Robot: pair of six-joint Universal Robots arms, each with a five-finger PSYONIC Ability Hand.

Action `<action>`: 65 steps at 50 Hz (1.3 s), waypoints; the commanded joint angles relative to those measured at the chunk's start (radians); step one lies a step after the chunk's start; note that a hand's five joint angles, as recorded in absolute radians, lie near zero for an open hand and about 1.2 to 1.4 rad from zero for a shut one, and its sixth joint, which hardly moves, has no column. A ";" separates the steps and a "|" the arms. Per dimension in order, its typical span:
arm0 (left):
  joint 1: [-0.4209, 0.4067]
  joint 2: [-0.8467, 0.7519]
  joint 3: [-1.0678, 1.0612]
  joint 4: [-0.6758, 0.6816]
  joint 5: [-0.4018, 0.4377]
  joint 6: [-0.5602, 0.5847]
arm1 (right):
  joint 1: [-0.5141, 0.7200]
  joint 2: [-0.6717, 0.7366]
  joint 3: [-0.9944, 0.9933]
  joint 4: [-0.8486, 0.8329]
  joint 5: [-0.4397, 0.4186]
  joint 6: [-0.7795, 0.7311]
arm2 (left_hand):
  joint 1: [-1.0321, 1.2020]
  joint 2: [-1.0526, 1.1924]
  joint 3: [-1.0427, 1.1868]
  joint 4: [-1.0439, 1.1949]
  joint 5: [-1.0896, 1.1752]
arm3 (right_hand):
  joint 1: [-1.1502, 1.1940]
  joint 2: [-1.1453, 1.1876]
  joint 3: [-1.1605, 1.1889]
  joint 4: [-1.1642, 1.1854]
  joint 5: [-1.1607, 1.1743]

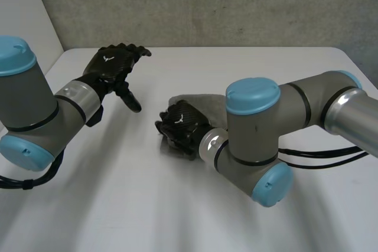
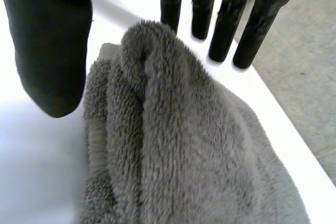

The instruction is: Fold the towel.

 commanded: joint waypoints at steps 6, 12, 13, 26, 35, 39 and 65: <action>-0.049 -0.039 0.110 0.004 0.001 -0.123 | -0.139 -0.310 0.224 -0.176 0.095 0.233 | -0.047 -0.036 -0.033 -0.040 -0.016 | -0.204 -0.200 -0.221 -0.221 -0.186; -0.120 -0.160 0.228 -0.001 -0.010 -0.209 | -0.207 -0.281 0.197 -0.184 0.161 0.330 | -0.044 -0.033 -0.030 -0.037 -0.013 | -0.204 -0.200 -0.221 -0.221 -0.186; -0.120 -0.160 0.229 -0.001 -0.010 -0.209 | -0.207 -0.281 0.196 -0.184 0.161 0.330 | -0.044 -0.033 -0.030 -0.037 -0.013 | -0.204 -0.200 -0.221 -0.221 -0.186; -0.229 -0.394 0.298 -0.090 -0.094 -0.223 | -0.243 0.027 0.011 -0.016 0.138 0.557 | -0.038 -0.027 -0.024 -0.031 -0.007 | -0.204 -0.200 -0.221 -0.221 -0.186; -0.220 -0.393 0.266 -0.122 -0.145 -0.179 | -0.245 0.066 0.000 -0.008 0.066 0.562 | -0.052 -0.042 -0.039 -0.045 -0.022 | -0.204 -0.200 -0.221 -0.221 -0.186; -0.215 -0.326 0.256 -0.160 -0.136 -0.185 | -0.257 -0.012 0.020 -0.012 0.043 0.577 | -0.085 -0.074 -0.071 -0.077 -0.054 | -0.204 -0.200 -0.221 -0.221 -0.186; -0.046 0.239 0.194 -0.418 -0.309 -0.185 | -0.466 -0.654 0.250 0.022 0.357 0.478 | -0.079 -0.068 -0.065 -0.072 -0.048 | -0.204 -0.200 -0.221 -0.221 -0.186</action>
